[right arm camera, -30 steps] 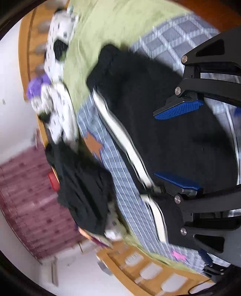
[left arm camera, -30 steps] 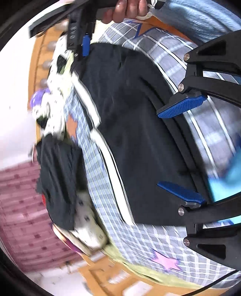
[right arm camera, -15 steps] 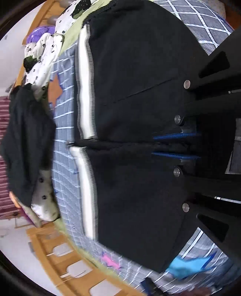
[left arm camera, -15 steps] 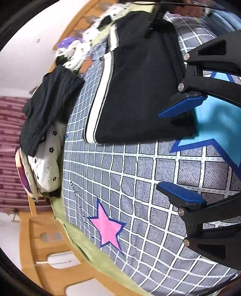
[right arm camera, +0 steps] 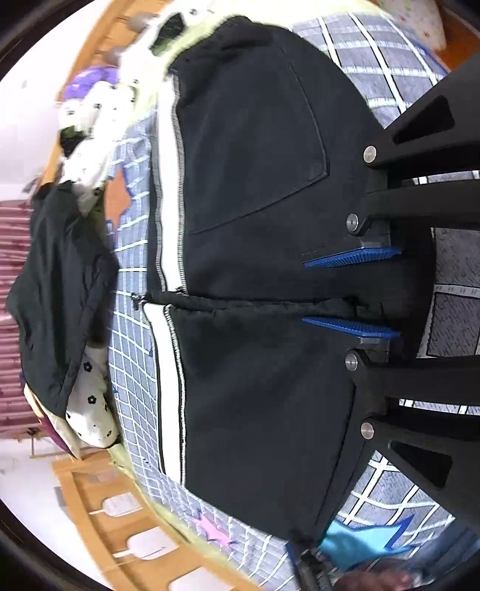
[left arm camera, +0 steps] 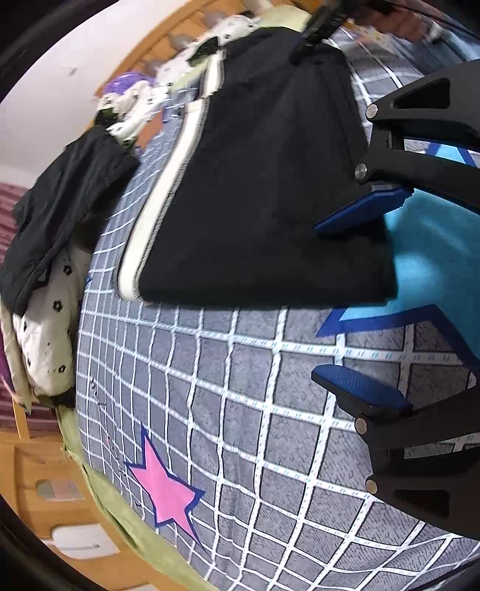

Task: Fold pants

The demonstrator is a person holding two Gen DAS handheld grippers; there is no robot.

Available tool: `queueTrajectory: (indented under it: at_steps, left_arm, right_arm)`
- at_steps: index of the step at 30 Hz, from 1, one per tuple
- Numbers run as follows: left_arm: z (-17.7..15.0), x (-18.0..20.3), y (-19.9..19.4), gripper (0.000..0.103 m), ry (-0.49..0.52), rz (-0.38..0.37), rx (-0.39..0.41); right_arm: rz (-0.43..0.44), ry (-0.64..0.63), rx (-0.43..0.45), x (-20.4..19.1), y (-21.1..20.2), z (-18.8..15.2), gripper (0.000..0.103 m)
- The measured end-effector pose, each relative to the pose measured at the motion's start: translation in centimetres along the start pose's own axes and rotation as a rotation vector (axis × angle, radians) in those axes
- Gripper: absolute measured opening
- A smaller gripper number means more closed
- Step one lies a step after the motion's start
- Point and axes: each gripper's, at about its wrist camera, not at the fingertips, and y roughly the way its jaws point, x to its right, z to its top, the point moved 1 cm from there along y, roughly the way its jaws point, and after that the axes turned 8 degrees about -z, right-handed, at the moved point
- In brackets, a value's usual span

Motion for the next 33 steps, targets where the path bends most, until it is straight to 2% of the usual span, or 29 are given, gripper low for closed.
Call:
queueTrajectory:
  at_steps: [5,8,10,13,16,18,23,28,33]
  left_arm:
    - [0.9,-0.9,-0.6,0.072,-0.077,-0.027,0.01]
    - [1.6,-0.3,-1.1,0.071,-0.047,-0.019,0.027]
    - [1.9,0.6,-1.5,0.071,0.009,0.011,0.049]
    - [2.0,1.7,-2.2,0.071,0.075,0.027,0.092]
    - [2.2,1.9,-2.6,0.071,0.073,-0.031,0.115]
    - [2.4,1.7,-2.5,0.071,0.057,-0.06,0.122]
    - [3.0,1.3,-1.9,0.071,0.056,-0.077,0.163]
    - [5.3,0.8,0.4,0.072,0.064,-0.072,0.086]
    - [8.6,-0.3,3.4,0.07,0.026,-0.136,0.019]
  right_arm:
    - [0.028,0.118,-0.024,2.4,-2.5,-0.3,0.03]
    - [-0.007,0.151,0.003,4.6,-5.2,0.1,0.032]
    - [-0.033,0.187,0.038,7.1,-7.9,0.6,0.05]
    - [-0.011,0.313,0.108,12.2,-12.0,1.8,0.064]
    - [-0.115,0.345,0.177,16.7,-13.6,2.6,0.07]
    - [-0.191,0.354,0.161,19.5,-12.3,2.6,0.07]
    - [-0.116,0.42,0.084,23.9,-5.7,1.2,0.07]
    - [-0.085,0.442,0.032,25.8,1.2,0.9,0.07]
    - [-0.009,0.502,-0.019,27.0,6.9,1.7,0.066]
